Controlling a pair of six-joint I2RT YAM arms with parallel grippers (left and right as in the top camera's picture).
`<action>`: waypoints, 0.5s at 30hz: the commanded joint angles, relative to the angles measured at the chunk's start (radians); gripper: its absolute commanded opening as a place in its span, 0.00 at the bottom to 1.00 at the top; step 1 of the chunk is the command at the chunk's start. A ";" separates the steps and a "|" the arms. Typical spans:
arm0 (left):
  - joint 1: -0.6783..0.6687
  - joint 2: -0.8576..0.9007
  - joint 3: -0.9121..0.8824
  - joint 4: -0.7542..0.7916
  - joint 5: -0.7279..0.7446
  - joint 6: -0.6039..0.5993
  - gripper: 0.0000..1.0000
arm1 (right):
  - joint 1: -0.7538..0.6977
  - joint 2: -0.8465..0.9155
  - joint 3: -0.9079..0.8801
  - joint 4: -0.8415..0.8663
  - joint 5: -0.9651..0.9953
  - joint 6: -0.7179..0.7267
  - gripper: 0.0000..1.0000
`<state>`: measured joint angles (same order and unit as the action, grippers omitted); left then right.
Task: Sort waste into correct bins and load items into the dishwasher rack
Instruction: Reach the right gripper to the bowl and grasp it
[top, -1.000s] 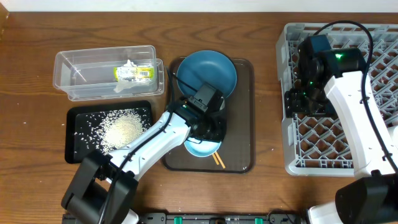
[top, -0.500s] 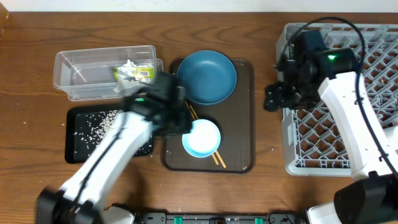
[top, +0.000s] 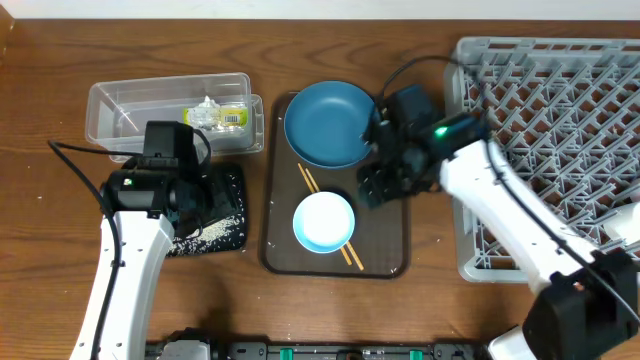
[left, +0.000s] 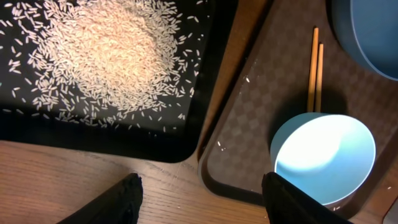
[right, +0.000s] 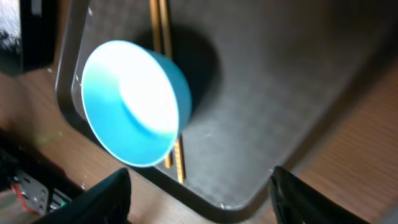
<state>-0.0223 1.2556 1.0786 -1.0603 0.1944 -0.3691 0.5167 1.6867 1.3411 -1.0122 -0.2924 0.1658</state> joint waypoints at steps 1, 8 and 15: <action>0.004 0.005 0.018 -0.005 -0.020 0.009 0.65 | 0.049 0.008 -0.061 0.050 0.027 0.112 0.66; 0.004 0.005 0.018 -0.005 -0.020 0.009 0.65 | 0.120 0.009 -0.187 0.227 0.053 0.188 0.57; 0.004 0.005 0.018 -0.005 -0.020 0.009 0.65 | 0.153 0.010 -0.268 0.323 0.137 0.304 0.52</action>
<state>-0.0223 1.2560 1.0786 -1.0626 0.1898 -0.3691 0.6548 1.6913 1.0985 -0.7074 -0.2001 0.3988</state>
